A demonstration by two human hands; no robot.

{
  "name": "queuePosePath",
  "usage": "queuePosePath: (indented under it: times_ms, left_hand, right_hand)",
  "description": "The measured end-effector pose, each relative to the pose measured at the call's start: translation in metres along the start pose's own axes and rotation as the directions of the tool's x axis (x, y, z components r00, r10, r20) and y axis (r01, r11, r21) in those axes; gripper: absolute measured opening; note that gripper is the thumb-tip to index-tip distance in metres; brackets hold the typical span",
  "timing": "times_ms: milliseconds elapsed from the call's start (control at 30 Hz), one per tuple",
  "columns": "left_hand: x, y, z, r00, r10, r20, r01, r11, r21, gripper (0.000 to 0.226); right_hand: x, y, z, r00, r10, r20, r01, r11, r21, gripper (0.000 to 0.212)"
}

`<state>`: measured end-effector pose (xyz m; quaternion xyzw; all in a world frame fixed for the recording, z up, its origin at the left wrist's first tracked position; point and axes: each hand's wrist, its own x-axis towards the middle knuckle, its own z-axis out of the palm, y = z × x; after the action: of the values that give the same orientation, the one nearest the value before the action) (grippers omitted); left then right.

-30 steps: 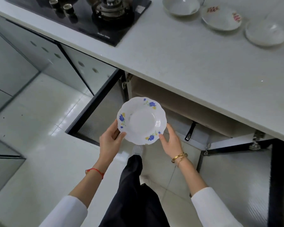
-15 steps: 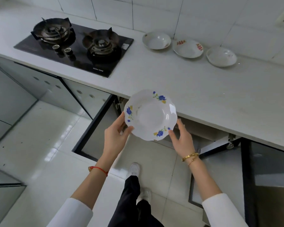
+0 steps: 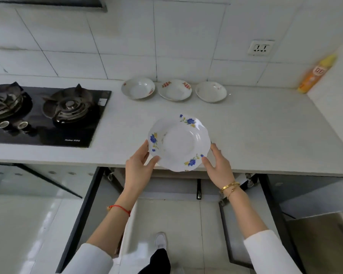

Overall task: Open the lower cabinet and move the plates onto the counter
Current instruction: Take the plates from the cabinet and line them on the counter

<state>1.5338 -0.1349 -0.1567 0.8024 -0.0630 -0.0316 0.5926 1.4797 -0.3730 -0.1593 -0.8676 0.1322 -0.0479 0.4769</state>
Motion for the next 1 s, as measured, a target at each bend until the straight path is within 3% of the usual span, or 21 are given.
queuePosePath:
  times_ms: [500,800,1000]
  left_hand:
    - [0.146,0.025,0.061,0.953,0.121,0.279,-0.14,0.989,0.05,0.057]
    - [0.206,0.033,0.128,0.929,0.106,0.354,-0.142,0.987,0.076,0.055]
    - [0.247,0.046,0.191,0.939,0.025,0.343,-0.061,0.994,0.093,0.056]
  right_hand:
    - [0.08,0.01,-0.038,0.95,0.197,-0.243,-0.185,0.98,0.068,0.055]
    - [0.139,0.046,-0.078,0.929,0.269,-0.253,-0.266,0.963,0.048,0.055]
    - [0.196,0.079,-0.123,0.927,0.299,-0.227,-0.301,0.953,0.026,0.055]
